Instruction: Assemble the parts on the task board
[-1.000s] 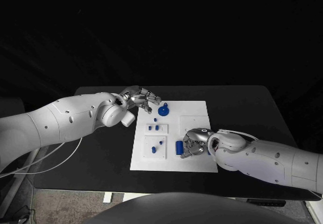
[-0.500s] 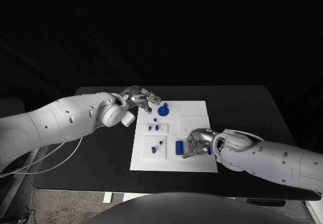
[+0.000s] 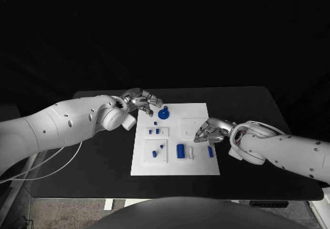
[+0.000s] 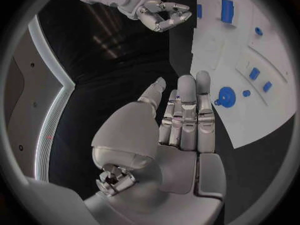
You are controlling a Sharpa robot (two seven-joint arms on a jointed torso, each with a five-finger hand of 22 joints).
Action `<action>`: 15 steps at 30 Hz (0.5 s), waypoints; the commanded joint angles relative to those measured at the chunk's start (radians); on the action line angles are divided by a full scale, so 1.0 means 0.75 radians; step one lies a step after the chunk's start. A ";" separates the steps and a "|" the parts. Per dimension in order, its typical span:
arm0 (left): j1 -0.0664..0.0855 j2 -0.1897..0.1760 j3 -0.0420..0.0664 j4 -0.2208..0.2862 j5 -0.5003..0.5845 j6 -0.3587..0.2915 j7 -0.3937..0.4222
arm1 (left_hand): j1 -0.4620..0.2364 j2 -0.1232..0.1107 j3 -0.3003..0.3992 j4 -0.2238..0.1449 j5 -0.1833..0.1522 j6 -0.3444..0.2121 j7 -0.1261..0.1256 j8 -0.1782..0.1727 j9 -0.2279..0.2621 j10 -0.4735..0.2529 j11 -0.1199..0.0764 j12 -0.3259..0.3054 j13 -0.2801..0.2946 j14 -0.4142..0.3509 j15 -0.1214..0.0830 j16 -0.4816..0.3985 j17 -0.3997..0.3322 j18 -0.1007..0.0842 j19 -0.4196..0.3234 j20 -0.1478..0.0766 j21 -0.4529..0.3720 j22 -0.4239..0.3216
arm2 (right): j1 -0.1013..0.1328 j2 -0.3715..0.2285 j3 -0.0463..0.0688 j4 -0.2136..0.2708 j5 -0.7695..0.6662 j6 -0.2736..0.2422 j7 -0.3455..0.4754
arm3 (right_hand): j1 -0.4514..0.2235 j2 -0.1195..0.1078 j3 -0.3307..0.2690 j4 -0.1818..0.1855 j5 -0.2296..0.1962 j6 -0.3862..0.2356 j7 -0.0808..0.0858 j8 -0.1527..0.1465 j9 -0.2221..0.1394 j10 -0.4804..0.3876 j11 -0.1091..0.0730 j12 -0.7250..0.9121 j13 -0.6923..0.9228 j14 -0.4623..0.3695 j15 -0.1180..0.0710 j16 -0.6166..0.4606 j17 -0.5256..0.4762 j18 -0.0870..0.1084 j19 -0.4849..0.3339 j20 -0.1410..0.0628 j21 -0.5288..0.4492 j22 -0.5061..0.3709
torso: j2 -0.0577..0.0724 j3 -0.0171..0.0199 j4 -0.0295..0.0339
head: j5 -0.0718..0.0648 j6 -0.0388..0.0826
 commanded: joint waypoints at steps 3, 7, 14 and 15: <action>0.001 0.005 0.001 -0.006 -0.003 0.018 0.018 | -0.005 -0.009 -0.003 0.009 -0.005 -0.007 -0.002 0.003 0.001 -0.004 0.000 0.009 0.000 -0.008 0.003 -0.009 -0.003 0.014 -0.009 0.008 -0.010 0.007 | 0.027 -0.056 0.003 0.024 0.066 0.214 -0.080 | -0.062 -0.013 0.112 0.013 0.020 -0.028 0.025 -0.022 -0.210 -0.014 0.016 -0.020 -0.020 -0.002 0.018 -0.021 -0.019 0.038 -0.010 0.014 0.004 -0.003 | -0.011 0.0015 -0.0115 | -0.007 0.000; -0.002 0.010 0.000 -0.011 -0.003 0.026 0.022 | -0.006 -0.007 -0.003 0.009 -0.005 -0.008 -0.002 0.003 0.001 -0.004 0.001 0.009 0.000 -0.001 0.005 -0.084 -0.042 0.010 -0.026 0.010 -0.017 -0.033 | 0.044 -0.095 0.004 0.042 0.017 0.343 -0.215 | -0.153 -0.035 0.475 -0.005 -0.141 0.024 0.035 -0.049 -0.381 -0.018 0.019 -0.039 -0.032 -0.006 0.019 -0.041 -0.038 0.046 -0.020 0.020 0.005 -0.002 | -0.017 0.0005 -0.0160 | -0.014 0.000; -0.013 0.012 0.000 -0.018 -0.002 0.037 0.027 | -0.017 -0.003 -0.006 0.014 -0.010 -0.012 -0.001 0.002 0.001 0.003 -0.001 0.012 0.000 0.002 0.004 -0.098 -0.037 0.006 -0.025 0.009 -0.015 -0.070 | 0.052 -0.122 0.005 0.066 -0.105 0.513 -0.435 | -0.208 -0.060 0.529 -0.049 -0.146 0.090 0.013 -0.042 -0.418 0.017 0.008 -0.013 0.000 0.006 0.016 -0.020 -0.028 0.049 -0.016 0.020 0.017 0.005 | -0.027 0.0029 -0.0177 | -0.027 0.000; -0.014 0.011 0.000 -0.019 -0.002 0.037 0.026 | -0.020 -0.004 -0.008 0.017 -0.018 -0.012 -0.002 0.002 0.001 0.003 -0.001 0.013 0.000 0.002 0.004 -0.098 -0.036 0.006 -0.025 0.009 -0.015 -0.072 | 0.052 -0.122 0.005 0.067 -0.122 0.520 -0.452 | -0.203 -0.059 0.516 -0.053 -0.163 0.094 0.011 -0.040 -0.410 0.020 0.007 -0.008 0.006 0.007 0.017 -0.018 -0.026 0.049 -0.017 0.021 0.018 0.005 | -0.026 0.0025 -0.0182 | -0.027 0.000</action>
